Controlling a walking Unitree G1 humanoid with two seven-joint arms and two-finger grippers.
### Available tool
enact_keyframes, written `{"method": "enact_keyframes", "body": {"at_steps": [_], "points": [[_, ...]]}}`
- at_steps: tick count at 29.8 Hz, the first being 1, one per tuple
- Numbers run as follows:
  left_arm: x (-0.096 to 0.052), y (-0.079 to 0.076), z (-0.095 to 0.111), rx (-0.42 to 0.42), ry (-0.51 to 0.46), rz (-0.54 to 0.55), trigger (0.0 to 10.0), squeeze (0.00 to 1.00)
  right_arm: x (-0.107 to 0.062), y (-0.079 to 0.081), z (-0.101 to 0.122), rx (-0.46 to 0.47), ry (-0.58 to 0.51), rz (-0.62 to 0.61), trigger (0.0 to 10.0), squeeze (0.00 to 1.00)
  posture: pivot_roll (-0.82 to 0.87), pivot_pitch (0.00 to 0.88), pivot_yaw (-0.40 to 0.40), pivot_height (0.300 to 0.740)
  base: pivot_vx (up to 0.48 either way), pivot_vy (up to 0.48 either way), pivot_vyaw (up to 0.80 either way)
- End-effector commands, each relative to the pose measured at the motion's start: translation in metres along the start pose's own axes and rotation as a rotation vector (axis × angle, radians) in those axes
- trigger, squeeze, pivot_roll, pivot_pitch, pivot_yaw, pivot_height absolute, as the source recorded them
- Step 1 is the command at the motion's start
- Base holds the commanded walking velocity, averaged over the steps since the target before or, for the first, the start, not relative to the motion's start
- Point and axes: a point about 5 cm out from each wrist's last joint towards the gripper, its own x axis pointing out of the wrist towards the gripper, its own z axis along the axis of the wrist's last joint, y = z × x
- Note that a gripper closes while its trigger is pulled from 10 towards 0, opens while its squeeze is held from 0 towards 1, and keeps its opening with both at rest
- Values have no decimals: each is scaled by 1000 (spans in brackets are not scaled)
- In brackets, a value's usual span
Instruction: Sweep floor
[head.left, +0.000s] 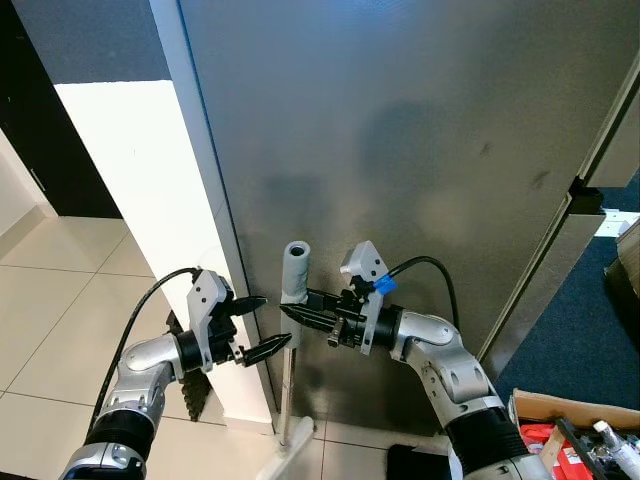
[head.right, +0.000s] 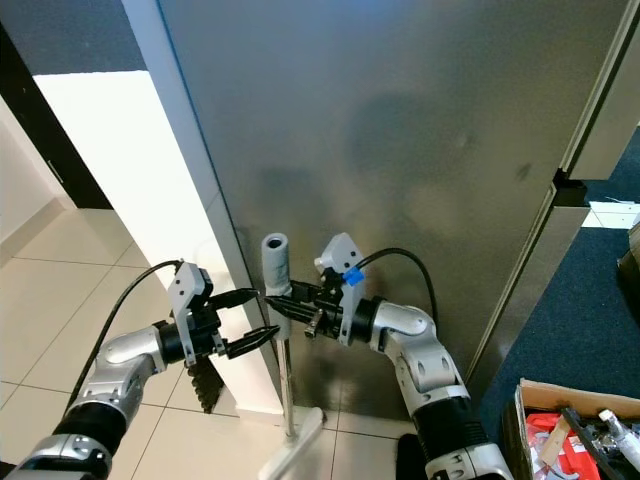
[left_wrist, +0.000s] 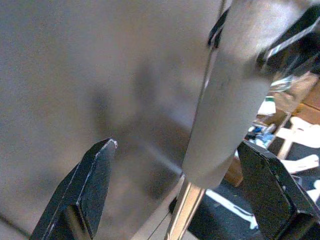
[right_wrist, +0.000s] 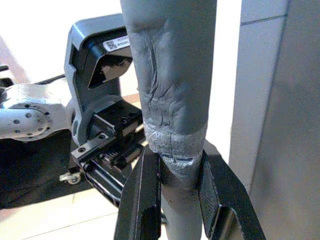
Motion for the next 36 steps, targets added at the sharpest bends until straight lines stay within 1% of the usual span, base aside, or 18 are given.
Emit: {"method": "enact_keyframes", "body": {"at_steps": [1,3,4,7,8,12,14,16,18,19,21,25,27,29,36], "points": [[9,-3,8,-1,-50,-31,10000,0,17,19,-2,21,-2,96,0,0,-27,0,61,740,0,0,0],[9,-3,8,-1,-50,-31,10000,0,17,19,-2,21,-2,96,0,0,-27,0,61,740,0,0,0],[9,-5,8,-9,-54,-52,10000,0,19,20,-3,20,11,90,0,0,-27,0,61,740,0,0,0],[11,-7,10,-17,-65,-69,10000,0,21,19,-5,9,27,73,0,0,-26,0,60,740,0,0,0],[12,-8,12,-27,-82,-86,10000,0,21,15,-9,-7,53,36,0,0,-26,0,60,740,0,0,0],[12,-8,12,-27,-82,-86,10000,0,21,15,-9,-7,53,36,0,0,-26,0,60,740,0,0,0],[12,-9,13,-34,-87,-100,10000,0,20,10,-12,-26,80,-5,0,0,-25,0,60,740,0,0,0],[11,-9,13,-36,-83,-102,10000,0,19,9,-12,-29,84,-12,0,0,-25,0,60,740,0,0,0],[10,-9,12,-39,-77,-102,10000,0,19,8,-12,-31,85,-18,0,0,-25,0,60,740,0,0,0],[7,-10,10,-45,-76,-102,10000,0,17,3,-12,-39,97,-54,0,0,-25,0,60,740,0,0,0],[7,-10,10,-45,-76,-102,10000,0,17,3,-12,-39,97,-54,0,0,-25,0,60,740,0,0,0],[2,-12,9,-52,-78,-96,10000,0,14,-5,-14,-46,123,-109,0,0,-23,0,56,740,0,0,0],[2,-12,9,-52,-78,-96,10000,0,14,-5,-14,-46,123,-109,0,0,-23,0,56,740,0,0,0],[-2,-12,8,-56,-73,-89,10000,0,14,-7,-14,-48,127,-125,0,0,-18,0,53,740,0,0,0],[-7,-10,6,-53,-57,-64,10000,0,14,-8,-13,-50,121,-126,0,0,-18,0,53,740,0,0,0]]}}
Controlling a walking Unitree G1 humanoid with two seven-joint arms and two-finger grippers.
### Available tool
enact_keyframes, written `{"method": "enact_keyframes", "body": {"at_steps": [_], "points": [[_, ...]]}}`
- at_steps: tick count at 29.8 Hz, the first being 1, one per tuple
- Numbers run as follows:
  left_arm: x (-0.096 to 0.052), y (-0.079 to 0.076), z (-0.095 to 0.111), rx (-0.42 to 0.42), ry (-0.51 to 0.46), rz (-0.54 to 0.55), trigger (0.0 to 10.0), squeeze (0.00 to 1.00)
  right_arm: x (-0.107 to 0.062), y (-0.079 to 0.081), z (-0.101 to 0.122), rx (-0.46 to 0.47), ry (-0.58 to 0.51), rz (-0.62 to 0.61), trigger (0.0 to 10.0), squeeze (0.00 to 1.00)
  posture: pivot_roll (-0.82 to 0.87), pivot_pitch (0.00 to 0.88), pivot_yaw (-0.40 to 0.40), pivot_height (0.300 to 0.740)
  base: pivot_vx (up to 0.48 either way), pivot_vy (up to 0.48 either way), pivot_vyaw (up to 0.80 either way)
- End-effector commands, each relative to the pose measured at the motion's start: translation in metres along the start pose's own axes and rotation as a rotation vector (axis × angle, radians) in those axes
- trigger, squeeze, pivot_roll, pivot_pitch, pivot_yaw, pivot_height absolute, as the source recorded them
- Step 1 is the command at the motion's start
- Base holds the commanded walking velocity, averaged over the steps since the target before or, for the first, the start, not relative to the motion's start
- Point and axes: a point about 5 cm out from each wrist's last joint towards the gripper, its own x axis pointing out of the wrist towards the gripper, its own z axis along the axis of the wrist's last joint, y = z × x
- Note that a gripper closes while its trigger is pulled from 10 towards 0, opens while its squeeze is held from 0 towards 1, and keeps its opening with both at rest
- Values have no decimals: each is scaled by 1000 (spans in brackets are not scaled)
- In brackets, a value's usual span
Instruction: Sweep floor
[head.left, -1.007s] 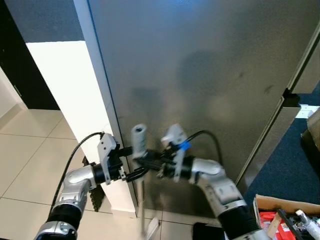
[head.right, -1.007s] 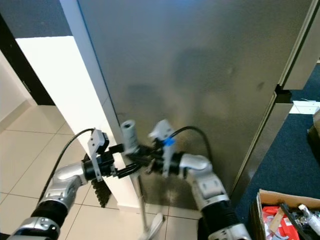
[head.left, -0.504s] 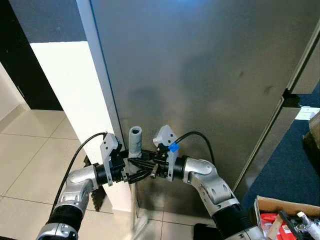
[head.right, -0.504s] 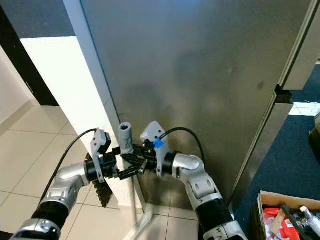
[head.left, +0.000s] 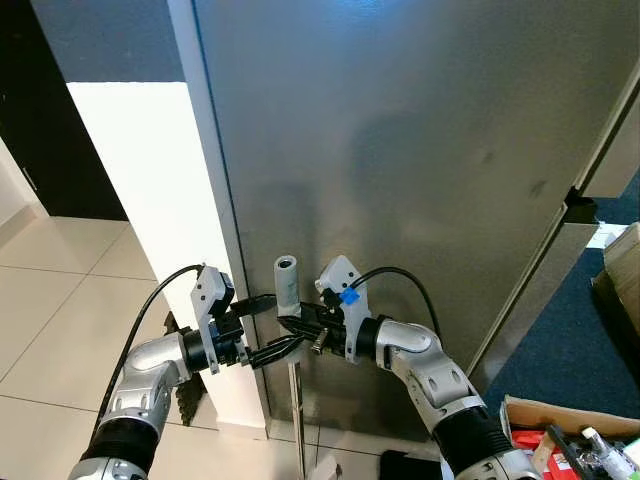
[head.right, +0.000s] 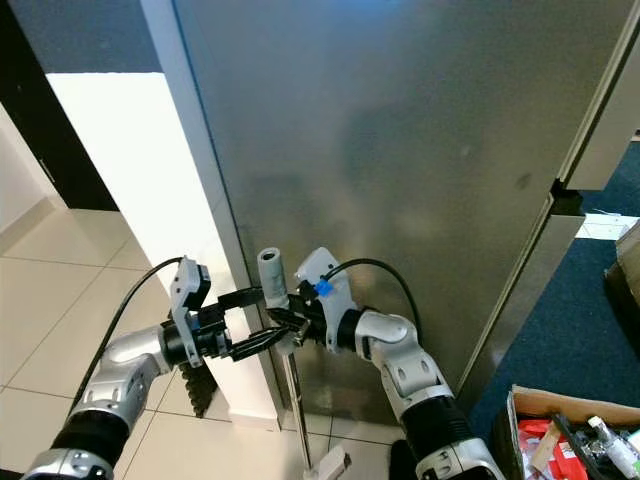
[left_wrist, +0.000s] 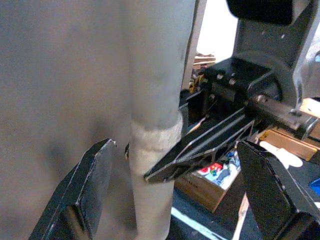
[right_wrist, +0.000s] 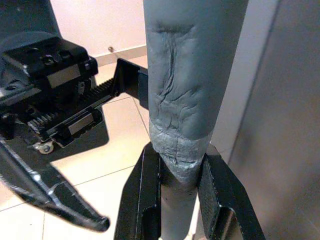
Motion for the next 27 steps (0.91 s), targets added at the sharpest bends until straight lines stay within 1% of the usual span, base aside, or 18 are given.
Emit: {"method": "enact_keyframes", "body": {"at_steps": [1,13,14,15,16,27], "points": [[-8,4,-1,5,27,30,10000,0,4,-2,11,-20,-41,-5,0,0,-18,0,53,740,0,0,0],[-13,2,-7,-6,51,52,10000,0,2,-4,13,-14,-60,-15,0,0,-20,0,58,740,0,0,0],[-12,2,-7,-8,47,56,8902,0,2,-4,13,-12,-62,-9,0,0,-20,0,58,740,0,0,0],[-12,2,-7,-8,47,56,8902,0,2,-4,13,-12,-62,-9,0,0,-20,0,58,740,0,0,0],[-12,2,-7,-9,44,61,0,0,2,-3,14,-9,-67,-2,0,0,-22,0,58,740,0,0,0],[-13,6,-5,1,41,86,0,0,1,-1,15,-5,-79,17,0,0,-22,0,59,740,0,0,0]]}}
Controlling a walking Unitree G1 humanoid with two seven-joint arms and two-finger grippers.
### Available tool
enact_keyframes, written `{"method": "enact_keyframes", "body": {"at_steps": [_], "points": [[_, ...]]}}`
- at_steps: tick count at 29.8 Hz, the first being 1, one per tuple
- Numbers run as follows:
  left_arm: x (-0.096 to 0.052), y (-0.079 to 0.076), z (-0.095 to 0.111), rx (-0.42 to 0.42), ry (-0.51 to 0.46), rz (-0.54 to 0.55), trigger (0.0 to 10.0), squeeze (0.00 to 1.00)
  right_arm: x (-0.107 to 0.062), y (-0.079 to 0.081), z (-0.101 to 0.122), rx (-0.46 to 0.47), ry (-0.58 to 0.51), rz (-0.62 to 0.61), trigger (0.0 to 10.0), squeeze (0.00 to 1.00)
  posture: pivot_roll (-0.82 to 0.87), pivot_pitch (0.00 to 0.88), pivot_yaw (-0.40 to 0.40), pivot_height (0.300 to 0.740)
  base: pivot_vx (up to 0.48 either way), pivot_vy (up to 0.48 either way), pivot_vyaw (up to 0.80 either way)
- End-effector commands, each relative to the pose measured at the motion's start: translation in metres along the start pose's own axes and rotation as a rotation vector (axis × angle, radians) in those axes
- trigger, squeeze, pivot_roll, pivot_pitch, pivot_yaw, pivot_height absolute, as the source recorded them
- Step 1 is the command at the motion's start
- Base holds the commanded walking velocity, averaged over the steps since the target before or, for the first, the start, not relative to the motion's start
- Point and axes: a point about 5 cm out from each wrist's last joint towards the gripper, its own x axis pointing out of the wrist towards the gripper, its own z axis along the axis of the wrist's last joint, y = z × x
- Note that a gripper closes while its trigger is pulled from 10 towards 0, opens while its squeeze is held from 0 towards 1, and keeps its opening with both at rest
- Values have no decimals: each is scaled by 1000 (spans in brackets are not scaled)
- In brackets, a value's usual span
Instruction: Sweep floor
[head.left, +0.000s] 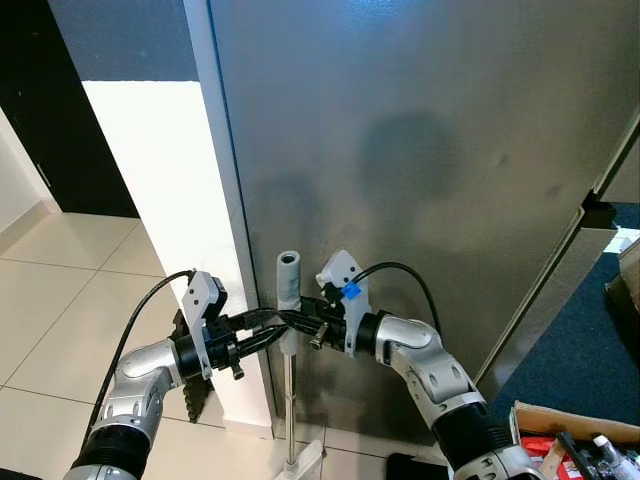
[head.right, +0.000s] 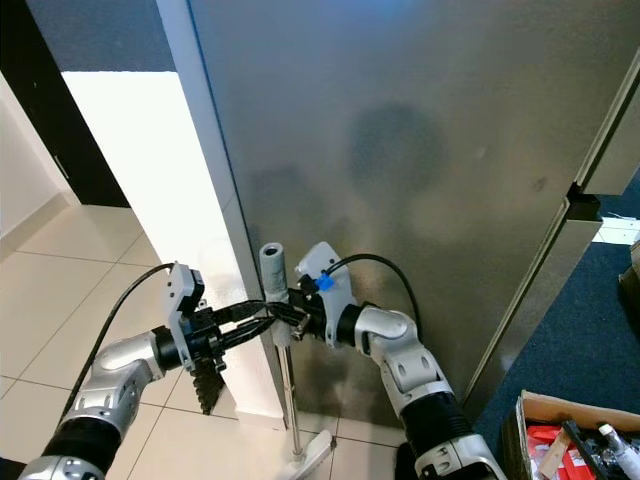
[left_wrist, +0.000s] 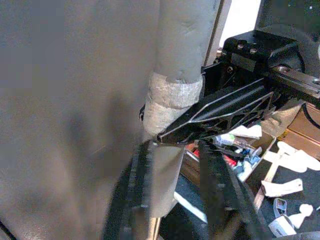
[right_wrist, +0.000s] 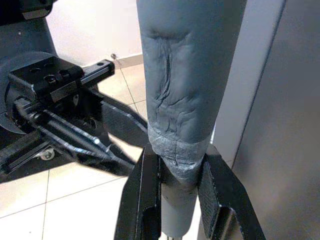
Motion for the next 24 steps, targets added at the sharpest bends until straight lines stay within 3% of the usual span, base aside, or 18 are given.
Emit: {"method": "enact_keyframes", "body": {"at_steps": [1,14,15,17,18,24], "points": [[-5,3,-1,5,19,20,0,0,1,2,9,-6,-52,24,0,0,-22,0,59,740,0,0,0],[-4,1,-2,1,20,1,0,0,3,4,20,36,-122,35,0,0,-22,0,59,740,0,0,0],[-3,-1,-3,-8,20,-7,8863,0,3,5,21,37,-123,37,0,0,-22,0,59,740,0,0,0],[-2,-1,-3,-22,22,-15,8863,0,4,5,21,37,-124,38,0,0,-22,0,59,740,0,0,0],[-2,-1,-4,-16,29,-15,10000,1000,4,4,22,38,-129,36,0,0,-25,0,58,740,0,0,0],[-3,0,-4,-3,39,-4,10000,1000,5,4,27,45,-149,41,0,0,-23,0,58,740,0,0,0]]}}
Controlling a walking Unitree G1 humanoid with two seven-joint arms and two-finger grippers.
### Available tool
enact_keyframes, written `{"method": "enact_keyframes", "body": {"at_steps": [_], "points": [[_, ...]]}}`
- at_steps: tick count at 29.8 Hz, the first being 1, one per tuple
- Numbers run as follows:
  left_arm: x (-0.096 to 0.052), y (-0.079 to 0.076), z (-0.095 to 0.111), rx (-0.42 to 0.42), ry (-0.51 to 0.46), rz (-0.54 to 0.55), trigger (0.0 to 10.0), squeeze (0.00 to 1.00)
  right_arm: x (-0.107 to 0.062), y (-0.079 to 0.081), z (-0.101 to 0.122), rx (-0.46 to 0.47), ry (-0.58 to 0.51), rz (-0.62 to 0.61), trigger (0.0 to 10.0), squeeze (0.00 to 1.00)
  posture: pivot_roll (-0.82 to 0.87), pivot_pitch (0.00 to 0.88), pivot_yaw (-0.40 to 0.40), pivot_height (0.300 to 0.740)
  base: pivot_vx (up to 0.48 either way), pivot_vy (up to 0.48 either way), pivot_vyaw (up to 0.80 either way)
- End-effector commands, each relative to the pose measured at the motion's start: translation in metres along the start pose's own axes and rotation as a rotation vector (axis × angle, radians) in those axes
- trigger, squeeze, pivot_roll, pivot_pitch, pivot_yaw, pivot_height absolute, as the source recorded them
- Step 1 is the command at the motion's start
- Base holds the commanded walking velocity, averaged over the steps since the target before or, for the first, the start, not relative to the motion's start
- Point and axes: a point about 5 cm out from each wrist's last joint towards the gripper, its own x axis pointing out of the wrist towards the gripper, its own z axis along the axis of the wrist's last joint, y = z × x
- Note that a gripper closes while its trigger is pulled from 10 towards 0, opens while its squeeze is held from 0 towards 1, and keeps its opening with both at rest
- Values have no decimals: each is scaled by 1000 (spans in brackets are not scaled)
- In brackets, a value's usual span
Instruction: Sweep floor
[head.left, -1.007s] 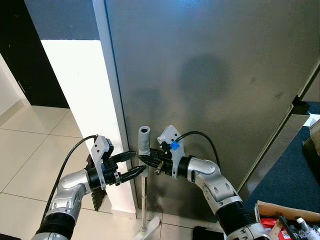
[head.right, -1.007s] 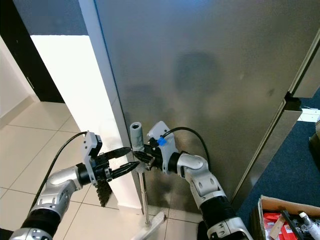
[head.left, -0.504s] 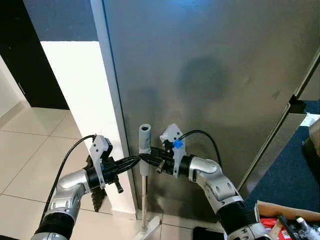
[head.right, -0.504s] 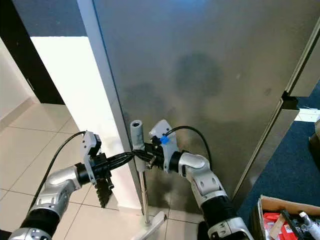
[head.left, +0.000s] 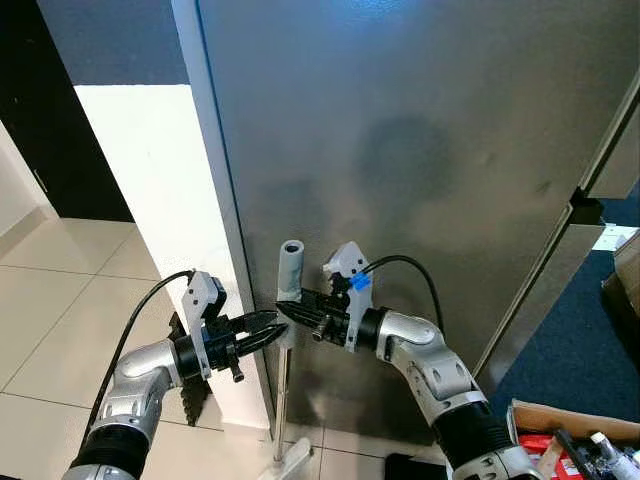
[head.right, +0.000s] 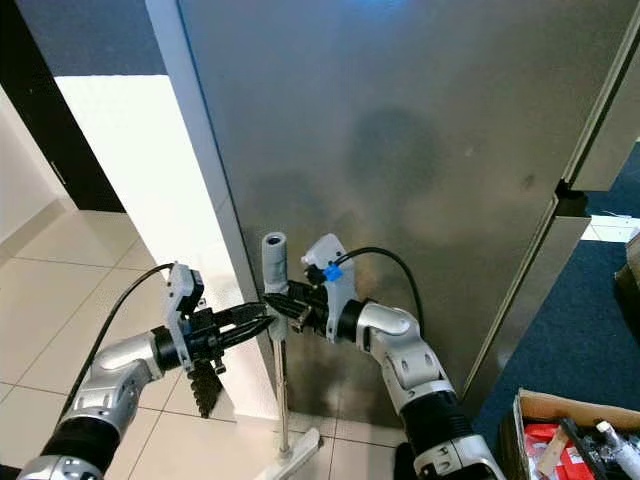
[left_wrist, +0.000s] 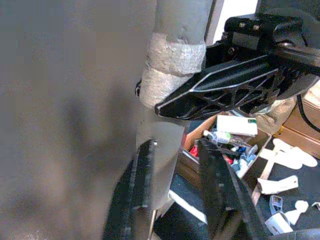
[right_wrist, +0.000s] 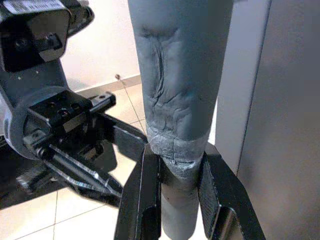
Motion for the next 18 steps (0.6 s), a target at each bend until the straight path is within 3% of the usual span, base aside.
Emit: {"method": "enact_keyframes", "body": {"at_steps": [1,10,11,12,13,18], "points": [[-3,1,-3,12,35,10,10000,1000,6,6,19,-8,-86,45,0,0,-23,0,60,740,0,0,0],[-5,6,-2,46,38,62,10000,1000,9,20,23,8,-110,125,0,0,-22,0,64,740,0,0,0],[-5,6,-2,47,38,65,10000,400,9,21,23,9,-111,130,0,0,-22,0,64,740,0,0,0],[-5,6,-2,47,38,65,10000,400,9,21,23,9,-111,130,0,0,-22,0,64,740,0,0,0],[-5,6,-2,49,39,66,10000,0,9,24,24,13,-117,145,0,0,-22,0,64,740,0,0,0],[-4,8,0,58,36,69,10000,0,9,29,25,12,-116,175,0,0,-21,0,65,740,0,0,0]]}}
